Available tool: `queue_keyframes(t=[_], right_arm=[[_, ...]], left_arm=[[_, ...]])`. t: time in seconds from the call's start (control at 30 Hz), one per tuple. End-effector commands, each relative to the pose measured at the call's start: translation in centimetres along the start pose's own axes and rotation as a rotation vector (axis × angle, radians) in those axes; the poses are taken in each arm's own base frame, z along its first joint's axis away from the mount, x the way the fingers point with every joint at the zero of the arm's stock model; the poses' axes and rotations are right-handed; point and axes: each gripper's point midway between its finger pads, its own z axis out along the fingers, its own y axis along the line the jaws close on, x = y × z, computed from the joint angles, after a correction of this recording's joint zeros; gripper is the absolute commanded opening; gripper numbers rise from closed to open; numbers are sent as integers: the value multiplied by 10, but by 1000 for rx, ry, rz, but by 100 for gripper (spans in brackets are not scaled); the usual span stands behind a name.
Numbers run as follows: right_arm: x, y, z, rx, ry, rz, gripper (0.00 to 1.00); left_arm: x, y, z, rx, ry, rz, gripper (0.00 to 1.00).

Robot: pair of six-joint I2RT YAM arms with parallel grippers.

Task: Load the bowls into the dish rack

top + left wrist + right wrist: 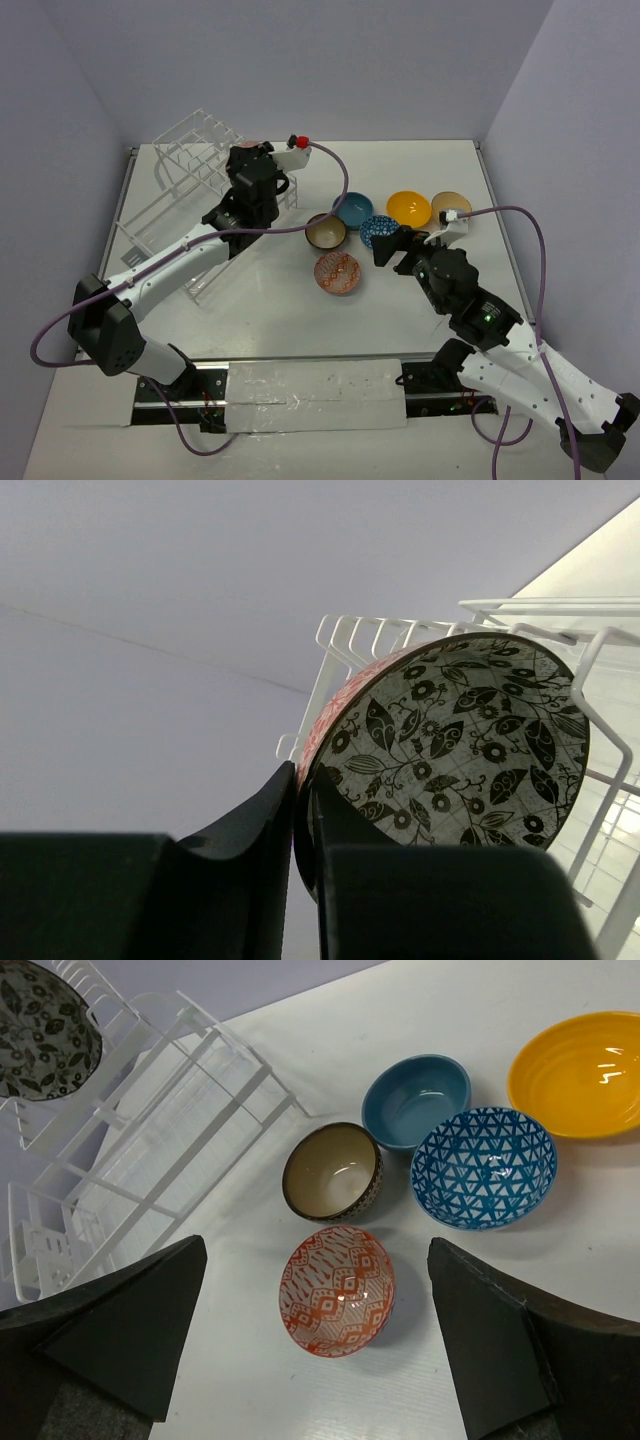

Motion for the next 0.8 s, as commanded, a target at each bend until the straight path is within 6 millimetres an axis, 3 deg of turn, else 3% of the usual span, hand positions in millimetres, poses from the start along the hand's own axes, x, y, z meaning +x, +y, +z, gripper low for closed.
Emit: queue_keyframes(t=[0.0,0.07,0.37,0.5,0.6,0.7,0.73,0.77], right_arm=[[-5,4,1,-18,-24,8,99],[-4,4,1,-17,-22,8,99],[-1,6,2,-32,-16,13,99],[2,5,2,-31,-9,10,99],[3,6,3,-35,-4,7,99],[9,5,7,-21,24,-13,99],[13,4,11,4,40,-21,99],[19,0,13,29,67,-35,99]], left_arm=[[-4,12,-6,-28,-16,-60,18],[-3,11,-6,-27,-14,-63,20],[-3,10,-8,-24,-5,-70,54],[-6,17,-11,-29,-9,-93,74],[-20,29,-20,-36,-36,-146,88],[-37,47,-31,-35,-61,-240,95],[-42,42,-38,-2,-66,-270,96],[-53,56,-45,-1,-85,-325,96]])
